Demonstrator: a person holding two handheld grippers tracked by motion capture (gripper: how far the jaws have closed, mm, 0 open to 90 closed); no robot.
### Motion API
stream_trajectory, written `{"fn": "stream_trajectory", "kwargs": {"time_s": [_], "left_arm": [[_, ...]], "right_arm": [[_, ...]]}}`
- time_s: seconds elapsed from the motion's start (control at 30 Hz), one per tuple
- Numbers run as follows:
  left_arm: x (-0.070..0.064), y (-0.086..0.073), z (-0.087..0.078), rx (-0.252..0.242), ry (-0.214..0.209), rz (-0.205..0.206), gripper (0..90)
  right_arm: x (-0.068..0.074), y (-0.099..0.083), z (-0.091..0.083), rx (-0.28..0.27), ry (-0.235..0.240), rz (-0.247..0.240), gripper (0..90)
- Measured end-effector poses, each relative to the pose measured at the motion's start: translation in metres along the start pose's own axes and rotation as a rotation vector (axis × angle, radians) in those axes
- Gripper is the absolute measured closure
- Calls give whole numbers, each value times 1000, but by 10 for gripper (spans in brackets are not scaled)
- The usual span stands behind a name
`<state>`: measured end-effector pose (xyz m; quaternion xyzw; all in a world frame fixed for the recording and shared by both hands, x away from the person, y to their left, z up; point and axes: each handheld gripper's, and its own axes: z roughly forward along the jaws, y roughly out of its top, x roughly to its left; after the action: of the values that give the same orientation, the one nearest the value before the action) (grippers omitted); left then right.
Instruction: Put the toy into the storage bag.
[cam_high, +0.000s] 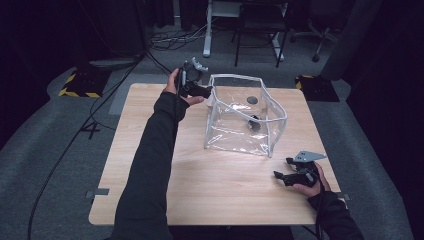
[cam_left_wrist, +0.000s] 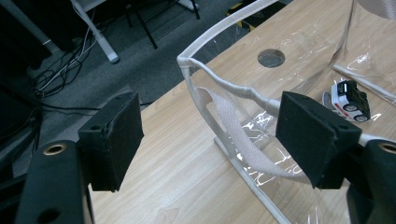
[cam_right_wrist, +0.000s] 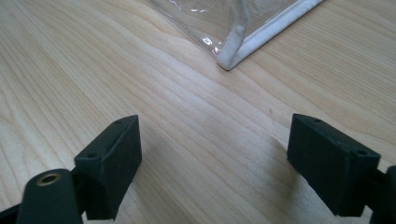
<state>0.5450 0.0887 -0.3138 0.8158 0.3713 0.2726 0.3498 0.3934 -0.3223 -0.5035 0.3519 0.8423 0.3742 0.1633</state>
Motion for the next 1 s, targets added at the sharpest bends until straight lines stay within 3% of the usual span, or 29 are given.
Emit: {"fn": "stream_trajectory", "kwargs": {"time_s": [0.1,0.17,0.63,0.83,0.87,1.0], "left_arm": [[0,-2,1,5,6,5,220],[0,-6,1,42,9,18,215],[-2,-23,4,60,1,17,191],[-2,-31,2,86,-6,34,177],[-3,-33,1,83,13,43,175],[-5,-39,-1,90,14,57,172]], "right_arm": [[0,0,0,2,-1,-7,179],[-1,0,0,2,-1,-7,179],[-1,0,0,3,-1,-8,179],[-1,0,0,3,-1,-8,178],[-1,0,0,3,-2,-8,178],[-1,0,0,3,-1,-8,179]]}}
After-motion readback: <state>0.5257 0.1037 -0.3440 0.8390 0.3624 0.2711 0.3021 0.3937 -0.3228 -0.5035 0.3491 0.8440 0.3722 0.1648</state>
